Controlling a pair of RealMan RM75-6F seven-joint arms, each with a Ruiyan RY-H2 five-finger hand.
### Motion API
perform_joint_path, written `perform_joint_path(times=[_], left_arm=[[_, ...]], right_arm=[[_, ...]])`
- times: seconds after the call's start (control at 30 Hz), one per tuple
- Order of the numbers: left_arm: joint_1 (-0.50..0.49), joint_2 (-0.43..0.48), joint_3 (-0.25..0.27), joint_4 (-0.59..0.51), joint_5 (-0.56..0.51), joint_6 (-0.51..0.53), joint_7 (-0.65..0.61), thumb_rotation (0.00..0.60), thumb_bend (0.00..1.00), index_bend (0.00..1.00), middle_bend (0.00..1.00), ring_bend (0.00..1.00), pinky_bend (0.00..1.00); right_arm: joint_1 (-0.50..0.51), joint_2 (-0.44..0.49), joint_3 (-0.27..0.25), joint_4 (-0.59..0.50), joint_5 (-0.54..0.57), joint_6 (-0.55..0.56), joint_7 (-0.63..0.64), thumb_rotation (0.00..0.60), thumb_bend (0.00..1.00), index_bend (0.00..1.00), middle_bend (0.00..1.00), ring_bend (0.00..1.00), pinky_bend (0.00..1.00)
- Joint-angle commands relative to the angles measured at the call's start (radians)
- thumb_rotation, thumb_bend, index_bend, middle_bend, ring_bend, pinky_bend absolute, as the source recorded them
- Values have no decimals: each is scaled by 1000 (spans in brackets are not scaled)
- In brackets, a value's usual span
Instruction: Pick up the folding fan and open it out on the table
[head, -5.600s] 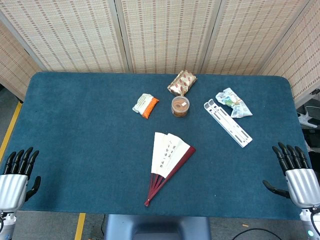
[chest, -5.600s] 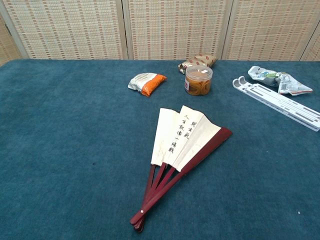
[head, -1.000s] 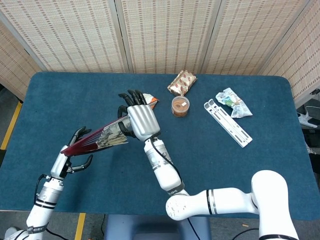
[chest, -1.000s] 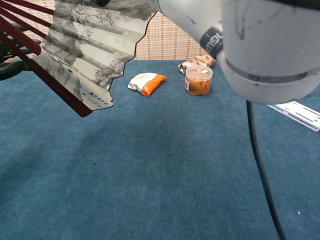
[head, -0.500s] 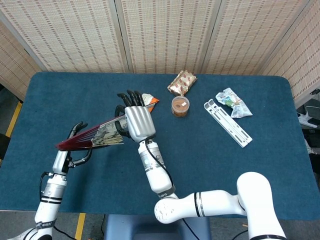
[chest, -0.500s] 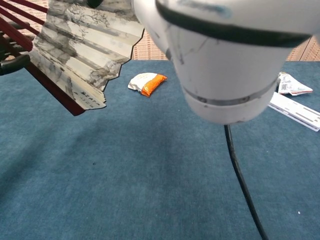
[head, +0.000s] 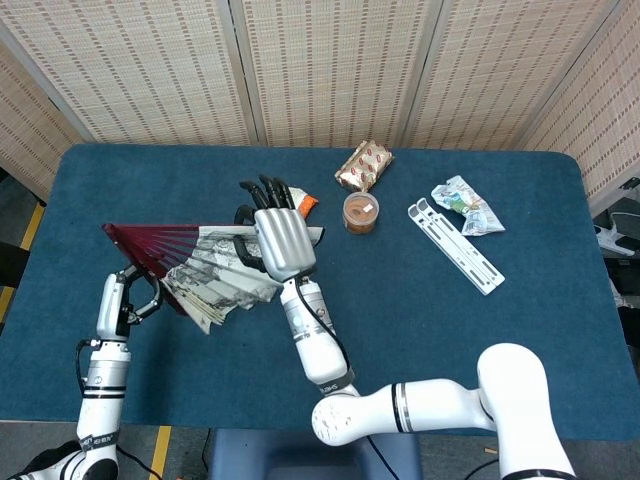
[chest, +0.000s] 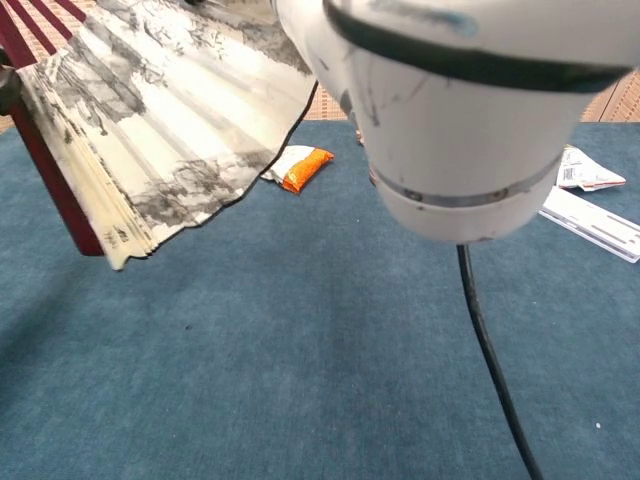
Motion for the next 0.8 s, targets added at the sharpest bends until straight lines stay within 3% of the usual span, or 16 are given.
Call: perform_joint_path(times=[0.03,0.6,0.8], left_arm=[[3,1,-6,2,1,5,4,600,656,588,621,274,189],[-27,48,-58,185,31,30,149,600,624,554,580,254,150],[-47,42,-42,254,90,61,230,600,604,531,555,243,132]], right_arm=[[-9,11,-6,-6,-5,0,0,600,629,680,133,0,0],[-164,196,-86,-84,-40,-36,43,600,628,668,133,0,0],[-192,234,-119,-90,-67,-70,72,600,628,664,133,0,0]])
